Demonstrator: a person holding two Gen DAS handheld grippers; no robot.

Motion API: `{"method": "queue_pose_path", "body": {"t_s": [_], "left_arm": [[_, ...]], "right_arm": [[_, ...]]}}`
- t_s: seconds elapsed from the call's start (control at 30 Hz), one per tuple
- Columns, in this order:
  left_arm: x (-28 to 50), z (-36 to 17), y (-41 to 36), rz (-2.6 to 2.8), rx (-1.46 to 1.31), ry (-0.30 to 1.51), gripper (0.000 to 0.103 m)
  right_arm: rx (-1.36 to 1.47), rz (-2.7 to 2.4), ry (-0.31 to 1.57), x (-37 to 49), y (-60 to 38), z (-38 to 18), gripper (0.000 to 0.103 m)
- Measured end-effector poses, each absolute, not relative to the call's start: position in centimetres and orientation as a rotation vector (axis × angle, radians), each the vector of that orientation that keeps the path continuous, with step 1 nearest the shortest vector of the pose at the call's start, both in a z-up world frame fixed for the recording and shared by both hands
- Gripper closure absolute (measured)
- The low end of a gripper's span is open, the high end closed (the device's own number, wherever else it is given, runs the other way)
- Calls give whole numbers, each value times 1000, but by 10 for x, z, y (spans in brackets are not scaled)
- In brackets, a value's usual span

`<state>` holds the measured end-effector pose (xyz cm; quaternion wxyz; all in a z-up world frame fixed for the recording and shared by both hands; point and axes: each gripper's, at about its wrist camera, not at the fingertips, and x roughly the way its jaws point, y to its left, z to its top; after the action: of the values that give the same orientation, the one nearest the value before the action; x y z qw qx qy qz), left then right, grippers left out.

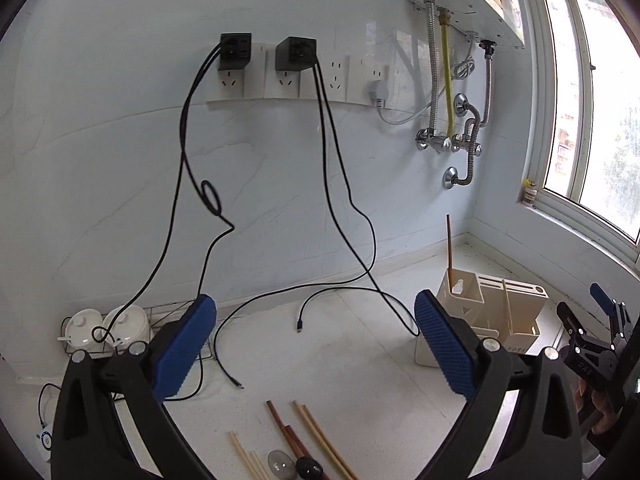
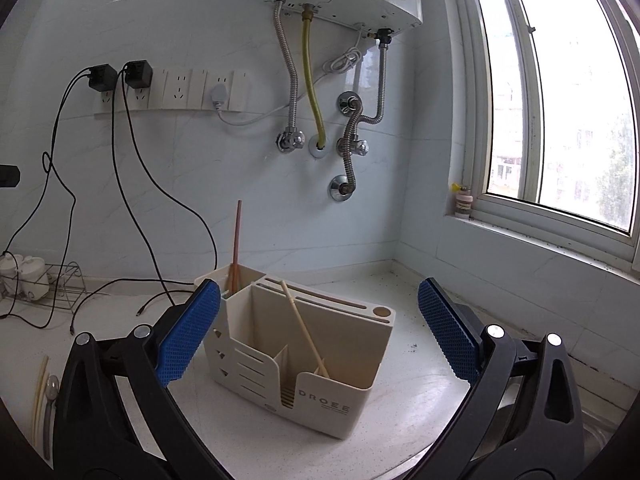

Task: Organize utensils
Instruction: 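Move both open tools back over the remaining utensils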

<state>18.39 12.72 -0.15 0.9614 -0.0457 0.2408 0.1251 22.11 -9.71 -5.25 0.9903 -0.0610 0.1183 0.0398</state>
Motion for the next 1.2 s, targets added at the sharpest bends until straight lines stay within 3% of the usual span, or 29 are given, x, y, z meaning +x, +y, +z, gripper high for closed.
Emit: {"method": "queue_pose_path", "body": {"t_s": [0.43,0.73,1.0,1.2], "left_arm": [[127,-36,180,394,-211,661,5],[106,-82,218,432,-459,797,5],[102,-121,223,471,-522,937,6],[102,-140,219,462,-533,992,8]], "right_arm": [[-157,240,305,212,-36,-68,8],[-188,361,445,216,-5,-92,8],[-248,478,558,219,33,-108,9],[-260,557,645,225,52,-121,17]]}}
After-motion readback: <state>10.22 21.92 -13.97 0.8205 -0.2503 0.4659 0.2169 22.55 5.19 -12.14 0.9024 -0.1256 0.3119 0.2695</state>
